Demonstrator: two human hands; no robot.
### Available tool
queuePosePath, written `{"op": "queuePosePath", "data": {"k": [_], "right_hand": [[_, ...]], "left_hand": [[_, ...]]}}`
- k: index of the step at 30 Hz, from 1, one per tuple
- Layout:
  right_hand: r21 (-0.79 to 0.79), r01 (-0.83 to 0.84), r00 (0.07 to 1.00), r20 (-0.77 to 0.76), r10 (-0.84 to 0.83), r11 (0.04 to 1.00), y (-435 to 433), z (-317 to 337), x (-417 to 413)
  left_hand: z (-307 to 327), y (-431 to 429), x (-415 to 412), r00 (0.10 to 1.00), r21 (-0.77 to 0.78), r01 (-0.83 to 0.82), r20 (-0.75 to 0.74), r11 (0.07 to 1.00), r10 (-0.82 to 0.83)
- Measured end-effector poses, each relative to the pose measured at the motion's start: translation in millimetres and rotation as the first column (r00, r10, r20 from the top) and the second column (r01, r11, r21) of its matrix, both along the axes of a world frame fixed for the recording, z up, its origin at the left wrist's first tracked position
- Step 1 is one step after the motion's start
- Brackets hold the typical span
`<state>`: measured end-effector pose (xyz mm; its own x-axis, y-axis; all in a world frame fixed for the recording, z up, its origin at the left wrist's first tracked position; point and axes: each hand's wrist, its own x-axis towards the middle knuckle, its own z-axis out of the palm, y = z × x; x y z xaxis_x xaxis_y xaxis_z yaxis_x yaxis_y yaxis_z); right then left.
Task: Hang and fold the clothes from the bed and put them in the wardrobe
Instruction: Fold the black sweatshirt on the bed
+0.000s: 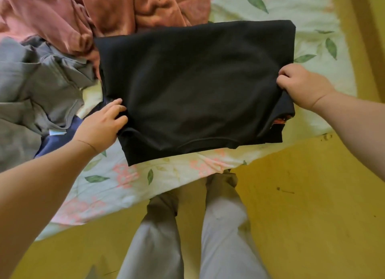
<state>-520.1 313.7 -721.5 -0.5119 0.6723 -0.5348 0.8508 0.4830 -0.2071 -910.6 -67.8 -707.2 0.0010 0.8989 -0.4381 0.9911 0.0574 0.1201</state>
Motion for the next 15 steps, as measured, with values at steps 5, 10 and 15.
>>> {"op": "queuePosePath", "data": {"k": [5,10,15], "right_hand": [[0.005,-0.1,0.995,0.001,0.1,0.995,7,-6,0],[0.047,-0.198,0.98,-0.011,0.199,0.979,9,-9,3],[0.121,-0.297,0.955,0.026,0.296,0.947,7,-2,2]], "left_hand": [[-6,-3,4,0.999,-0.013,-0.027,-0.021,1.0,0.027],[-8,-7,7,1.0,0.014,-0.003,-0.021,1.0,0.004],[-11,-7,7,0.999,0.003,-0.014,-0.044,1.0,0.014]]}}
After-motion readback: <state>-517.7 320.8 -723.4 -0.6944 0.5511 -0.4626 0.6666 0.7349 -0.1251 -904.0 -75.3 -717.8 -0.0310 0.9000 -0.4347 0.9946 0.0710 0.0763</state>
